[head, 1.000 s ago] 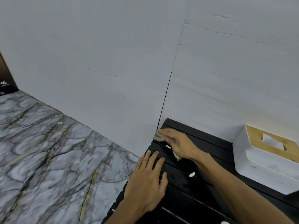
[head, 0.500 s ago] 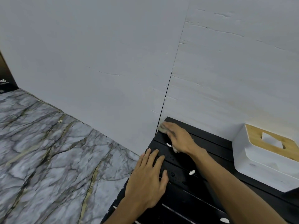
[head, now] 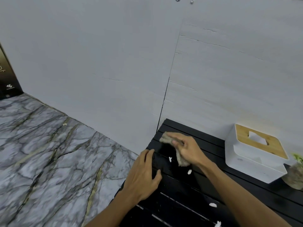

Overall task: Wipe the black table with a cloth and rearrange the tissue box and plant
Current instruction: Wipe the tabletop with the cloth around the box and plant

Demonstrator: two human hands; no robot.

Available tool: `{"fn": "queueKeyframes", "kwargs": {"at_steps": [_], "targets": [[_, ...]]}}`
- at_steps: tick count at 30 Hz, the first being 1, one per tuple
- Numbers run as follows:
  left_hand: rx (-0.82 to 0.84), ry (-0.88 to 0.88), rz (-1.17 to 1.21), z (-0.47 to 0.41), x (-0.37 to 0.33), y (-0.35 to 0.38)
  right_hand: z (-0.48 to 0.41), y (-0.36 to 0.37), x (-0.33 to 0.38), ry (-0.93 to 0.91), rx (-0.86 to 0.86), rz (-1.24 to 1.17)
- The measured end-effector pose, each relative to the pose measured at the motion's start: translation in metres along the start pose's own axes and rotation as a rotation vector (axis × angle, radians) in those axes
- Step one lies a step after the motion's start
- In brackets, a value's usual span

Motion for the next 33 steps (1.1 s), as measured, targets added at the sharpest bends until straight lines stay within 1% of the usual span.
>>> {"fn": "queueKeyframes", "kwargs": {"at_steps": [1, 2, 4, 5, 8, 12, 14, 17, 19, 20, 22, 24, 25, 28, 30, 33], "targets": [[0.009, 0.011, -0.027, 0.006, 0.001, 0.000, -0.007, 0.000, -0.004, 0.032, -0.038, 0.032], [0.019, 0.014, -0.055, 0.012, 0.001, -0.001, -0.016, 0.002, -0.012, 0.057, -0.057, 0.122], [0.034, 0.023, -0.104, 0.022, 0.003, -0.001, -0.029, 0.014, -0.027, 0.083, -0.001, 0.331], [0.040, 0.026, -0.123, 0.026, 0.005, -0.001, -0.032, 0.022, -0.032, 0.082, 0.012, 0.378], [0.039, 0.006, -0.146, 0.035, 0.009, -0.005, -0.031, 0.039, -0.024, 0.006, 0.020, 0.360], [0.024, -0.034, -0.111, 0.042, 0.006, -0.012, -0.008, 0.055, -0.005, -0.181, 0.137, 0.347], [0.024, -0.042, -0.093, 0.044, 0.004, -0.014, 0.009, 0.057, 0.001, -0.212, 0.171, 0.295], [0.040, -0.042, -0.080, 0.049, 0.002, -0.015, 0.033, 0.051, 0.009, -0.212, 0.224, 0.224], [0.058, -0.032, -0.096, 0.051, 0.001, -0.016, 0.043, 0.038, 0.013, -0.186, 0.224, 0.153], [0.063, -0.024, -0.110, 0.052, 0.001, -0.016, 0.043, 0.029, 0.014, -0.156, 0.197, 0.113], [0.065, -0.008, -0.135, 0.051, 0.003, -0.016, 0.038, 0.008, 0.011, -0.081, 0.072, 0.067], [0.083, 0.000, -0.159, 0.050, 0.005, -0.014, 0.028, -0.011, -0.002, 0.003, -0.049, 0.101], [0.097, 0.000, -0.169, 0.050, 0.006, -0.013, 0.025, -0.016, -0.012, 0.045, -0.058, 0.145], [0.114, -0.002, -0.179, 0.051, 0.007, -0.011, 0.027, -0.010, -0.036, 0.094, 0.044, 0.350], [0.112, -0.001, -0.179, 0.050, 0.008, -0.011, 0.033, 0.001, -0.041, 0.080, 0.060, 0.421], [0.107, 0.000, -0.199, 0.049, 0.009, -0.011, 0.047, 0.016, -0.030, -0.021, 0.038, 0.423]]}}
Point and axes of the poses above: each hand's wrist, its own z-axis away from the middle knuckle, its own y-axis out of the palm, x = y × z, the point moved 1 cm from there along -z, towards the middle knuckle, and after that the axes turned 1 degree about x, right-handed, at the moved point
